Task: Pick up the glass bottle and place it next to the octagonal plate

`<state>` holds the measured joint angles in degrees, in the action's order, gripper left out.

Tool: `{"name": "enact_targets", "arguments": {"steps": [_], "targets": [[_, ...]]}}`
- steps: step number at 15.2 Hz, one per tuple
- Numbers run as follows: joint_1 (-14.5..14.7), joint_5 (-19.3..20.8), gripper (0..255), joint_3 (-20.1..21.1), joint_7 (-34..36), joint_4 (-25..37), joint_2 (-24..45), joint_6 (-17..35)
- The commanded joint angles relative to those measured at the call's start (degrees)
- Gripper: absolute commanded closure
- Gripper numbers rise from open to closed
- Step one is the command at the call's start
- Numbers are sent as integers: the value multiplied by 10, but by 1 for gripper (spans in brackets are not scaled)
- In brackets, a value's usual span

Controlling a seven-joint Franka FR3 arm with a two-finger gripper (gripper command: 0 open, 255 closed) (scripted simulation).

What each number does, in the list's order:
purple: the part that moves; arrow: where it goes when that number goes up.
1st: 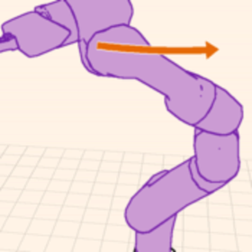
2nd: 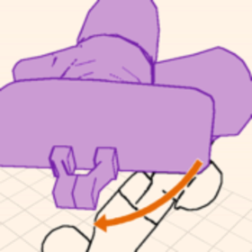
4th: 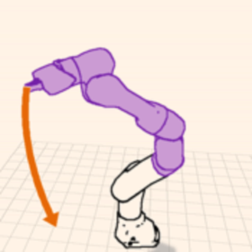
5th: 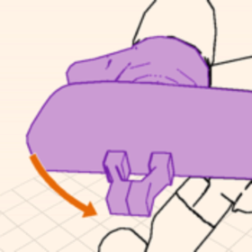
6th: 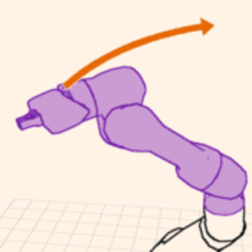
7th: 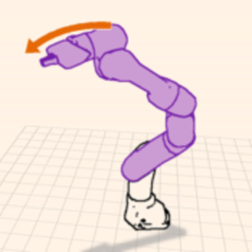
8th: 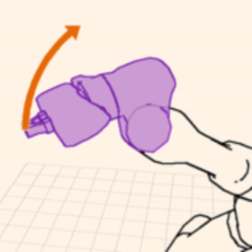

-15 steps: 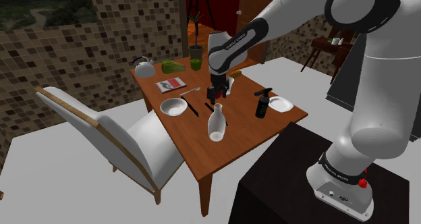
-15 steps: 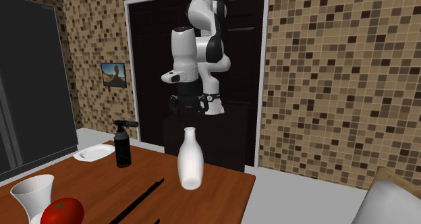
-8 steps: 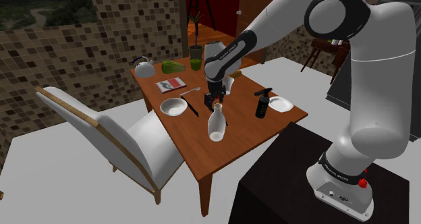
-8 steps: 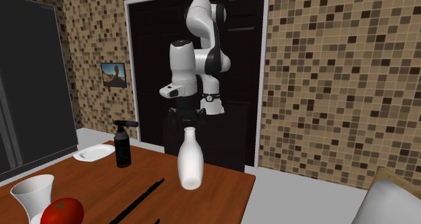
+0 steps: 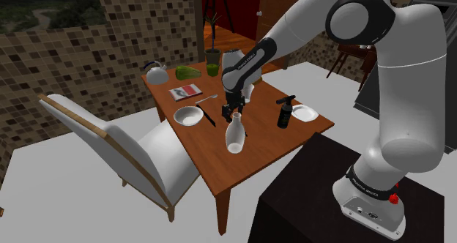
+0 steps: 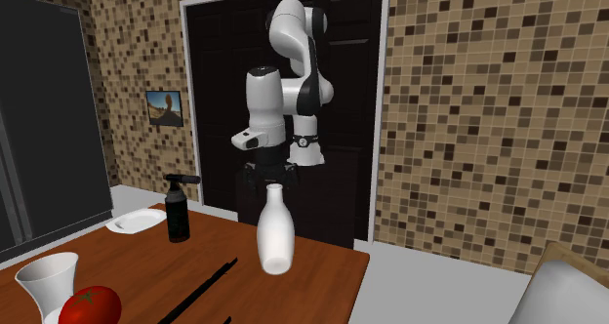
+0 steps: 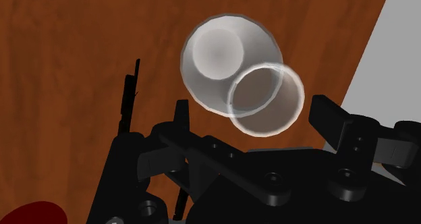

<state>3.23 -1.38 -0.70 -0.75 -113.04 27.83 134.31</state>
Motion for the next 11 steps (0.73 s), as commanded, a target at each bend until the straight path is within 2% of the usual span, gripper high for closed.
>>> {"name": "enact_targets", "arguments": {"steps": [1,2,3,11], "targets": [[0,0,0,0,0,0,0,0],[0,0,0,0,0,0,0,0],[0,0,255,0,0,0,0,0],[0,0,255,0,0,0,0,0]]}}
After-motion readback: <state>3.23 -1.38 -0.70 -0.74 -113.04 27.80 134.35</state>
